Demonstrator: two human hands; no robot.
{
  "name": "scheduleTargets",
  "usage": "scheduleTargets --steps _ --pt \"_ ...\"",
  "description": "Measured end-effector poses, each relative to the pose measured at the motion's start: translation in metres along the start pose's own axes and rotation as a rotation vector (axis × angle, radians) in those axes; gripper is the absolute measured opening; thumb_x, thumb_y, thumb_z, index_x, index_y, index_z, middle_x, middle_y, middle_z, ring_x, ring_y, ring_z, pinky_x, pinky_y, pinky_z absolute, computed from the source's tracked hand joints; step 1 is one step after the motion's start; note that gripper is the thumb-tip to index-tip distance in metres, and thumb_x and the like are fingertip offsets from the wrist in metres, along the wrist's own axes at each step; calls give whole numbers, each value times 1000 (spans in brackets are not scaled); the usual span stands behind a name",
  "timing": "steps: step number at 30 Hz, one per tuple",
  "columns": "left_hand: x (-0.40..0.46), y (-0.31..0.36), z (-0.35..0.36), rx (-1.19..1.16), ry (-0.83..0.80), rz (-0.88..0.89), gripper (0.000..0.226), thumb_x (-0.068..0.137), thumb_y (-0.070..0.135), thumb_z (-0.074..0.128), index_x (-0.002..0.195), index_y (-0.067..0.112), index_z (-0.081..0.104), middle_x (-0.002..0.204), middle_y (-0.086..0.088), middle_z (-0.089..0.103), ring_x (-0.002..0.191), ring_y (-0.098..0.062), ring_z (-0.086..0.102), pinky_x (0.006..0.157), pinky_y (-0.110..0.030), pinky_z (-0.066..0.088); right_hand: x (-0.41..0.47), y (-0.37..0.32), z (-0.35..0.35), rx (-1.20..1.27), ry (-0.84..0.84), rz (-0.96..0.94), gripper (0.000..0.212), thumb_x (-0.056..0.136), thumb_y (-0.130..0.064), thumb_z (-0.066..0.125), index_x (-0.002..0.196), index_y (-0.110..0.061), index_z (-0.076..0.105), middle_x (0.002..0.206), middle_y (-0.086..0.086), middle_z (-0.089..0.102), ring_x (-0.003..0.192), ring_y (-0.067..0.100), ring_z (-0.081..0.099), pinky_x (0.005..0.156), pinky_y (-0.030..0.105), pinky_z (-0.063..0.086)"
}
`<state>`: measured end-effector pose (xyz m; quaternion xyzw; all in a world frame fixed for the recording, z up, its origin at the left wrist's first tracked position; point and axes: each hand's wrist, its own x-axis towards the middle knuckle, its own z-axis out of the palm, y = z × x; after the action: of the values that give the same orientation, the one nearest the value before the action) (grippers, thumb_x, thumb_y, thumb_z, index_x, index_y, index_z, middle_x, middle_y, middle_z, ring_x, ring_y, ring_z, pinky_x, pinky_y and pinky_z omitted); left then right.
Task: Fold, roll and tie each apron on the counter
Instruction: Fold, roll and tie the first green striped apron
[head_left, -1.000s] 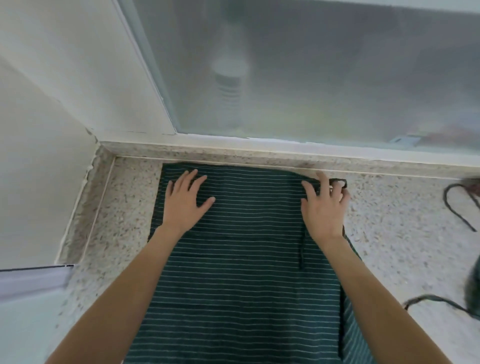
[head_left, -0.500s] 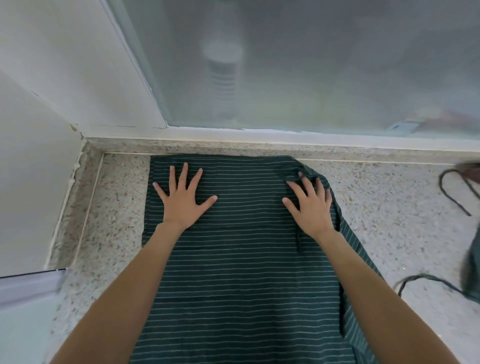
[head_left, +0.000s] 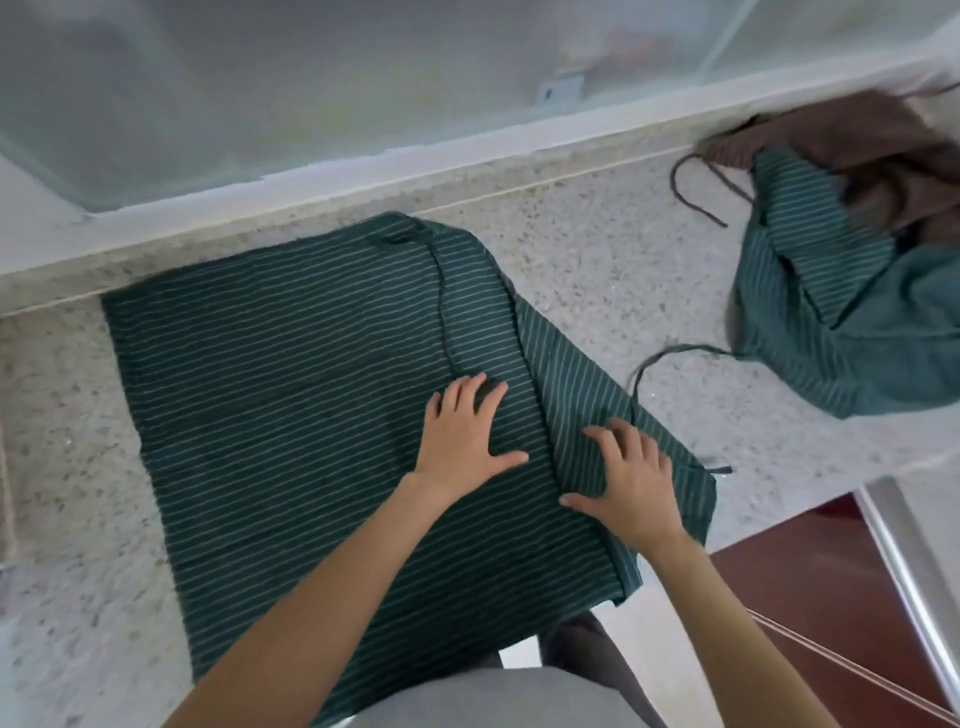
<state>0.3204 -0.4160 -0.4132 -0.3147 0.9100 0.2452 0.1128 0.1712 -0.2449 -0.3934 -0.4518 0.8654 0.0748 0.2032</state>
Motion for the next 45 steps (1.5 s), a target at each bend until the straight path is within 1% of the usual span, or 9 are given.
scheduleTargets --steps 4,7,17,22,26,31,37,42,45 --pt "-2 10 12 128 -108 -19 104 73 74 54 149 29 -1 156 -2 -15 143 -22 -15 116 -51 0 4 16 2 -38 201 -218 55 62 -32 85 110 -20 62 107 8 63 93 34 62 76 45 51" --pt "-2 14 10 124 -142 -59 107 71 69 61 149 31 -2 156 1 -18 143 -19 -17 117 -50 0 17 40 -21 330 296 -127 22 81 -6 66 102 -12 64 80 9 66 66 30 62 55 33 46" --pt "1 52 0 231 -183 -294 105 72 52 71 149 26 5 157 -4 -6 144 -23 -6 116 -50 5 110 186 -74 592 70 163 27 83 -16 68 109 -11 64 99 10 66 96 26 61 84 31 45" --pt "18 109 11 108 98 -264 71 83 47 60 143 22 30 150 -4 27 136 -25 23 112 -44 25 65 165 -62 450 152 -142 30 89 -41 58 106 -18 51 79 -4 54 65 16 54 57 32 47" --pt "50 144 18 76 74 -256 82 83 56 57 148 26 16 156 -4 12 142 -25 13 113 -46 21 44 147 -31 83 -1 -276 51 90 -42 53 135 -30 32 108 4 49 85 25 58 58 31 43" --pt "76 157 21 107 -105 -310 103 71 66 64 148 33 5 156 0 -2 142 -28 2 108 -57 22 73 178 -67 370 136 -331 33 88 -7 50 119 -17 57 113 4 56 75 18 58 63 29 47" --pt "81 156 19 137 -127 -324 105 65 64 70 146 34 12 153 -1 3 140 -30 6 104 -60 27 156 232 -131 -24 389 -444 31 80 6 56 107 -5 68 113 18 55 98 37 52 79 43 47" --pt "84 156 20 142 -129 -333 104 65 64 70 146 36 11 154 -1 3 140 -30 6 104 -60 29 193 247 -139 -139 396 -414 23 84 -7 60 103 -14 72 140 18 41 131 43 29 106 55 24" --pt "85 158 22 106 -128 -329 97 70 66 65 146 36 14 154 1 4 140 -28 7 105 -57 27 176 233 -127 18 431 -557 17 81 -10 63 95 -14 72 134 16 48 130 42 33 102 56 29"
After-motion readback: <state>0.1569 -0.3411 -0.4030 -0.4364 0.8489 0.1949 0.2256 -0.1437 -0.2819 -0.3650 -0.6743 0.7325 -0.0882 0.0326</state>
